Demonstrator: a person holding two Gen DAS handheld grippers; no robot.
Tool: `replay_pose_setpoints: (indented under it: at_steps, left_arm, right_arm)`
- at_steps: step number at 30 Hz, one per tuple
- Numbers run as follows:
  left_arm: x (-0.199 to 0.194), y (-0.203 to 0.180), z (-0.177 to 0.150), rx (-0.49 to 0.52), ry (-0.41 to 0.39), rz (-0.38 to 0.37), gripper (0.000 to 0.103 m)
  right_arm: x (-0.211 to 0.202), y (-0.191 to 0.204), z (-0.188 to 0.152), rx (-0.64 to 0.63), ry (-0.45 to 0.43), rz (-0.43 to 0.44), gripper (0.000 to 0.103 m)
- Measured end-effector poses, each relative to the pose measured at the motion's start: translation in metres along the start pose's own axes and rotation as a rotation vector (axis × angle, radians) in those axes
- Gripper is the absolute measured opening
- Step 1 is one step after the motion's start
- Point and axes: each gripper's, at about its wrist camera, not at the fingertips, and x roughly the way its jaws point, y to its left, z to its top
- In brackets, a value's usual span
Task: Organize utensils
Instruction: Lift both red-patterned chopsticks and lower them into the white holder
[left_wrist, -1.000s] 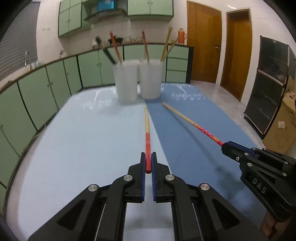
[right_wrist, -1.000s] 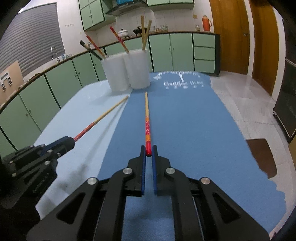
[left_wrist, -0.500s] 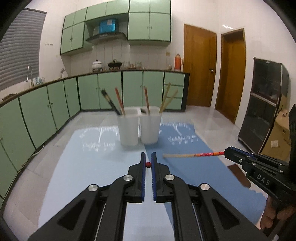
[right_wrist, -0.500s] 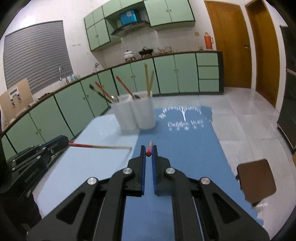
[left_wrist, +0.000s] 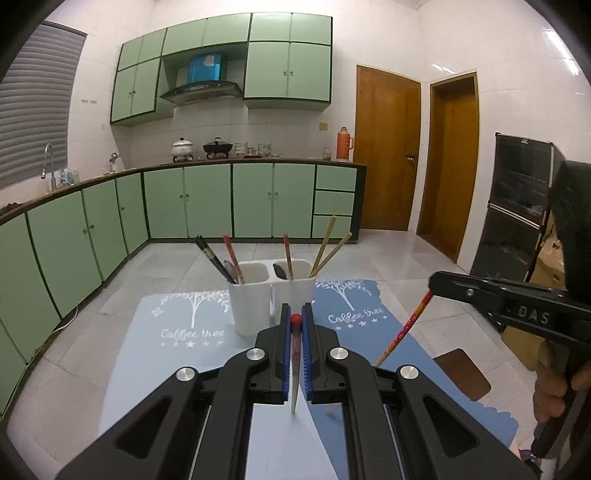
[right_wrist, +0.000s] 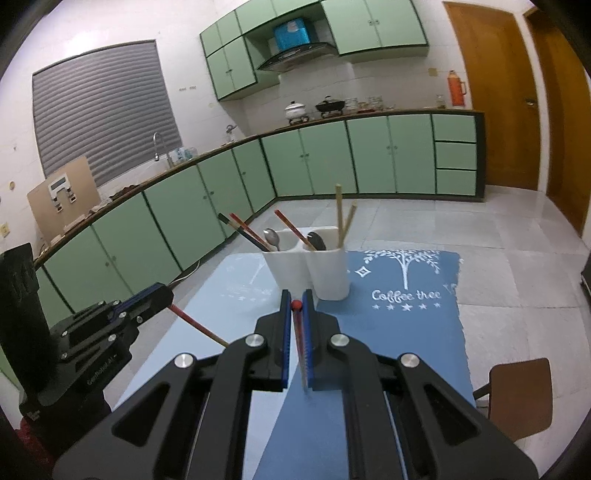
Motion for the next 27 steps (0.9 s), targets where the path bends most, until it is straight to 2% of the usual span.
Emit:
replay_pose_setpoints:
  at_steps: [11,16,23,27]
  left_arm:
    - [0.004,0.009,0.032,0.003,-0.042,-0.034,0.005]
    - [-0.002,0.015,0.063,0.025,-0.120,-0.020,0.005]
    - [0.001,0.022,0.111,0.050,-0.230,0.018,0.005]
    - [0.018,0.027,0.125,0.051,-0.238,0.032,0.005]
  right_arm:
    - [0.005,0.003,0.047,-0.038,-0.020,0.040,0.005]
    - [-0.003,0.002,0.087,-0.062,-0.091,0.048,0.005]
    - [-0.001,0.004,0.145,-0.115,-0.205,0.014,0.005]
    - [0.015,0.001,0.170,-0.133,-0.243,-0.015,0.005]
